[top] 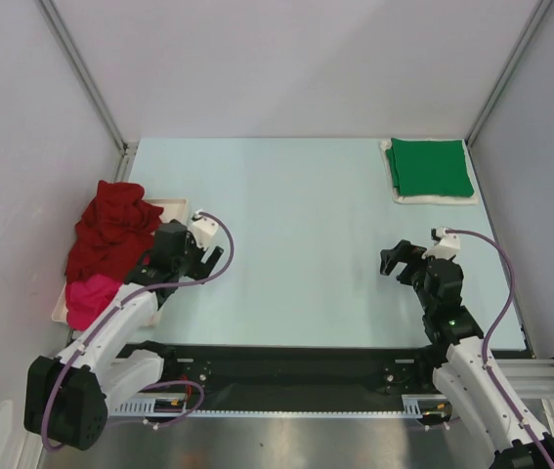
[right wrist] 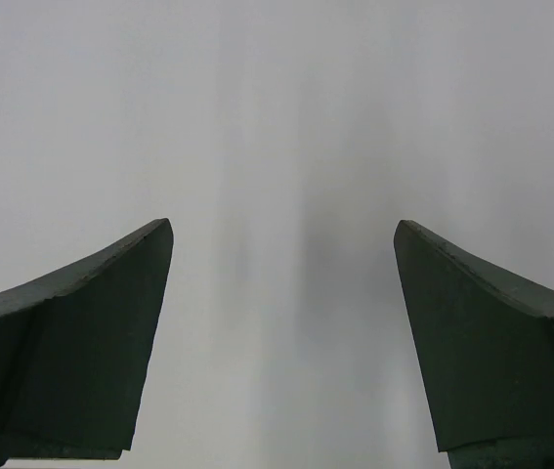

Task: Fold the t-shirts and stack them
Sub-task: Grab the tshirt from the pile

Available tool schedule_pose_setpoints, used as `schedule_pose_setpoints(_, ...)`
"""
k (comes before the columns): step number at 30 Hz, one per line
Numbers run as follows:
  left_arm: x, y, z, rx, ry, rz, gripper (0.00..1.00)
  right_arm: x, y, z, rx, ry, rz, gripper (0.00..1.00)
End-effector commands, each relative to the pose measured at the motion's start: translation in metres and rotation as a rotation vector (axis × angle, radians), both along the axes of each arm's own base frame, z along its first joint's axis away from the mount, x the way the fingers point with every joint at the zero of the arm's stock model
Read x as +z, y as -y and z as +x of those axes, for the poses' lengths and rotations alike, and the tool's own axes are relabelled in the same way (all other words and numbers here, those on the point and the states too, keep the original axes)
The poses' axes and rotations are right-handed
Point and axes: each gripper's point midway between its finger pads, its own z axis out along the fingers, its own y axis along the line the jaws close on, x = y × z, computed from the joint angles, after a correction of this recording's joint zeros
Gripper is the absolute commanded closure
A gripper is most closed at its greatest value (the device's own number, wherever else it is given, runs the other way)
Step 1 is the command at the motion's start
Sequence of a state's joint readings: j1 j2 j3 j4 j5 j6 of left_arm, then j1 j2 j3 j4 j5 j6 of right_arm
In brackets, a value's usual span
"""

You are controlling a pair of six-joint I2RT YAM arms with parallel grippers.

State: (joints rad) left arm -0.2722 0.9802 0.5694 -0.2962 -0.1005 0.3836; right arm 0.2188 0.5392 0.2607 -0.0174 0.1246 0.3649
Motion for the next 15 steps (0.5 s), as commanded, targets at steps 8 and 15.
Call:
schedule_pose_setpoints(8,0.062,-0.033,0.026,0.087,0.118,0.182,0.0,0.016,0.003,0.005,-0.018,0.047,-0.007,0.0)
schedule_pose_setpoints(15,0.12,-0.161,0.03,0.457,0.036,0.292,0.0,0.017,0.003,0.006,-0.019,0.047,-0.005,0.0)
